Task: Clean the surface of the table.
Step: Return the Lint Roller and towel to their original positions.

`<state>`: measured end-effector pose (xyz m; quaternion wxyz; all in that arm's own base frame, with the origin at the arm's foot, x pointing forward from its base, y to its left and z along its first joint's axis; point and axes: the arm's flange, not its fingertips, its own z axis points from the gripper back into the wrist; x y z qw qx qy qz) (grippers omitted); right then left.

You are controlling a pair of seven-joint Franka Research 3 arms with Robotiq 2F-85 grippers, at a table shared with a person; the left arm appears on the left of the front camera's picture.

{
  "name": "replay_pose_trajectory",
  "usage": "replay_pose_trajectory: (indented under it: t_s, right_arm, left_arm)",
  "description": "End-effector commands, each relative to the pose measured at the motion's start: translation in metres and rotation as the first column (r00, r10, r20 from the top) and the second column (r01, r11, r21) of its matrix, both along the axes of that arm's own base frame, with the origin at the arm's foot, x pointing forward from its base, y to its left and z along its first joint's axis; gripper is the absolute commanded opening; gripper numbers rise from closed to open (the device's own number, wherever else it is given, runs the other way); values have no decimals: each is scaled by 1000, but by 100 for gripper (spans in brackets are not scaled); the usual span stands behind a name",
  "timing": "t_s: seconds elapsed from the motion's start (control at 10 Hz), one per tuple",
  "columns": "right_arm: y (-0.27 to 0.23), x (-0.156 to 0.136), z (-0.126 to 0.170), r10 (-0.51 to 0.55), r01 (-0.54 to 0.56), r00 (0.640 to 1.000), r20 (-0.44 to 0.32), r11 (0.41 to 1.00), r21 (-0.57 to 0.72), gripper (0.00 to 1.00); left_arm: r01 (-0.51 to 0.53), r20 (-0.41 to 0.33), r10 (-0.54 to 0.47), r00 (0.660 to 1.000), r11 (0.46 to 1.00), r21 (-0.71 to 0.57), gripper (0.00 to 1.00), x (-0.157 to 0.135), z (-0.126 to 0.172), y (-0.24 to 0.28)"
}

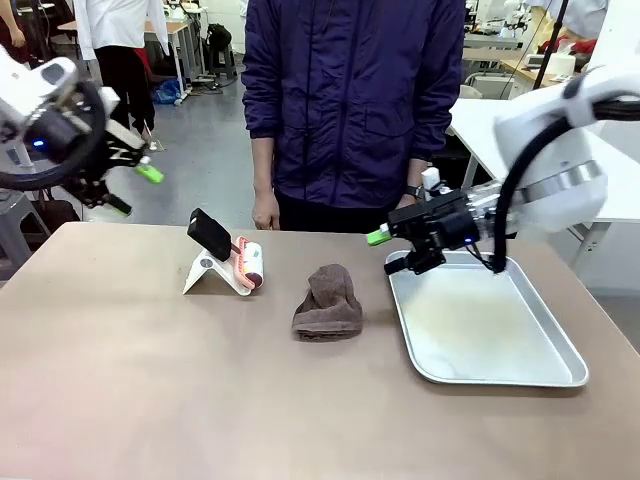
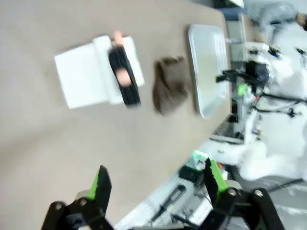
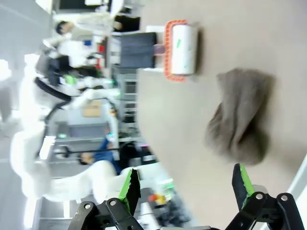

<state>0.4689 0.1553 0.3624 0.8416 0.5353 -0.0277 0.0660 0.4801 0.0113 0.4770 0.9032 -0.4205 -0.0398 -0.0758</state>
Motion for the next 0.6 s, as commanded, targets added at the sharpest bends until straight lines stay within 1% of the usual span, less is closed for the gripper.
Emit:
replay_pose_trajectory:
  t_s: [0.0, 0.1, 0.2, 0.3, 0.4, 0.5]
  right_arm:
    - [-34, -37, 19, -74, 95, 988, -134, 984, 153, 100]
    - [-46, -49, 27, -107, 133, 983, -149, 975, 180, 100]
    - [-57, -56, 30, -143, 170, 978, -154, 968, 183, 100]
    - [-72, -60, 34, -181, 217, 968, -177, 952, 214, 100]
    - [-82, -62, 35, -207, 250, 959, -191, 940, 234, 100]
    - [-85, -63, 33, -207, 252, 959, -194, 936, 247, 100]
  left_arm:
    - [-36, 7, 37, 999, 991, -130, 100, -45, -20, 28]
    - [-126, 25, 133, 991, 975, -185, 100, -59, -29, 40]
    - [-149, 22, 159, 987, 959, -240, 100, -71, -38, 49]
    - [-179, 43, 203, 978, 932, -315, 100, -79, -48, 60]
    - [-225, 39, 263, 964, 886, -405, 100, -77, -53, 67]
    - [-292, 41, 342, 939, 855, -429, 100, -73, -56, 69]
